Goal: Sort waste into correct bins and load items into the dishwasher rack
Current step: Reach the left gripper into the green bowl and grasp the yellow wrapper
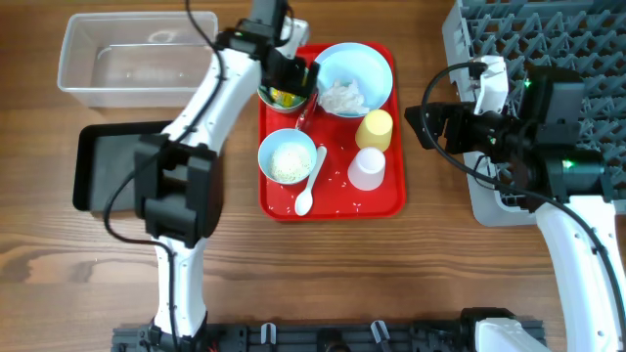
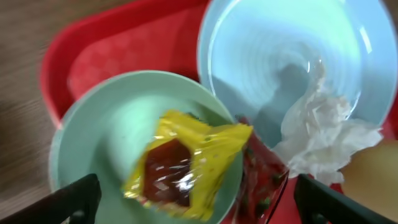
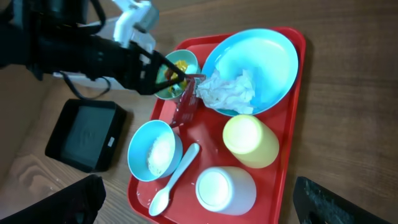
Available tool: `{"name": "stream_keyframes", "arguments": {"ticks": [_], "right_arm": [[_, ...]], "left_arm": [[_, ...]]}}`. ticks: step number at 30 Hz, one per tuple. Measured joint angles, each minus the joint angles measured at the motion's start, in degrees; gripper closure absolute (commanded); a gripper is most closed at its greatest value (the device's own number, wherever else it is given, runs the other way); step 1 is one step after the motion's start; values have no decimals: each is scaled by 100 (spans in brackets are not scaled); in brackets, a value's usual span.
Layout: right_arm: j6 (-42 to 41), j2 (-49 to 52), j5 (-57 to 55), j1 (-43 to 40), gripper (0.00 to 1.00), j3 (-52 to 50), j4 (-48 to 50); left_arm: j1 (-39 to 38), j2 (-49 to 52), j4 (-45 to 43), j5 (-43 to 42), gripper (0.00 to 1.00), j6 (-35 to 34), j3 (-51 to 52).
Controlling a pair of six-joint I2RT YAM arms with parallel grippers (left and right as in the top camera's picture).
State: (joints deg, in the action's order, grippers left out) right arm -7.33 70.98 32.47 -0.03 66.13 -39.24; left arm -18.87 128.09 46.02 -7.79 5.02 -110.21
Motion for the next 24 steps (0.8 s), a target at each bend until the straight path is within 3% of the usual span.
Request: {"name": "stream_keyframes", "arguments": {"ticks": [6,10,17,21,24], "right_arm": [[0,39,-39,0,0,0,-61],[0,39,-61,0,0,0,-61],[0,39,-109,0,0,0,-61],[0,39,-133,0,0,0,-61],[0,39,-146,0,0,0,-61]], "left_arm": [[-223,262,-2,564,27,31,0],[-170,262,-24,647,50,-57,0],[-164,262,-136,669,75,-149,0],[-164,262,-168,669,96,-210,0],[-164,262,-173,669,96,-234,0]]}}
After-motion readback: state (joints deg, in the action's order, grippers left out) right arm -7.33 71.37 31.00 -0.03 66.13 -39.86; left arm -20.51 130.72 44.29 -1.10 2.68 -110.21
